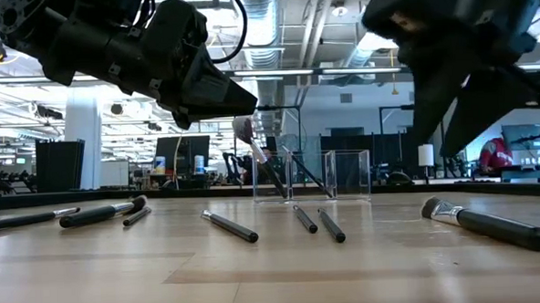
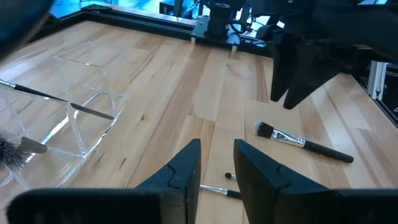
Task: Put items in baskets/containers
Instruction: Put the foundation brush into the right section of the transparent organizer
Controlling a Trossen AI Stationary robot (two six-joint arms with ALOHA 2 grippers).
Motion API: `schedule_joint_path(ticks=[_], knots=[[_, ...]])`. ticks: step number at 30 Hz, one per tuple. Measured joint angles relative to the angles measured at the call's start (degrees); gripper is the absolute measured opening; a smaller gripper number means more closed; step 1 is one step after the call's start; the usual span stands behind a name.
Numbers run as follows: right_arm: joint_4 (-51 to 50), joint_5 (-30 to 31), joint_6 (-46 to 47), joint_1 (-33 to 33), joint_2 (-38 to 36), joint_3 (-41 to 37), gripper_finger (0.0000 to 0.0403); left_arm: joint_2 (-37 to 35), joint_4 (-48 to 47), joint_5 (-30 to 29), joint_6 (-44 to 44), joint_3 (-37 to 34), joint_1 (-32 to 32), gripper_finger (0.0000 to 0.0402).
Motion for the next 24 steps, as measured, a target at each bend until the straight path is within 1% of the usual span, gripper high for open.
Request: schedule_joint_path(ticks=[8,14,17,20,24], knots=[[4.1,-4.1,2.1,-0.6,8.1,-0.1,0.0132,0.0,-0.6,0.0,0.0,-0.4,0.0,0.0092],[9.0,-3.1,1.1,-1.3,11.7,0.3,0.0132,0.0,-0.9,0.0,0.0,-0.7,0.0,0.0092],[8.7,-2.2,1.1,-1.7,11.8,0.3,0.0131,0.0,-0.9,-0.4,0.0,-0.7,0.0,0.0092],[7.9,-1.2,0.5,-2.2,11.6,0.2,0.0116,0.0,-0.9,-0.4,0.0,-0.7,0.0,0.0092],[7.2,-2.2,-2.7,-2.9,11.9,0.2,0.0078,0.0,-0.9,-0.4,0.0,-0.7,0.0,0.0092]])
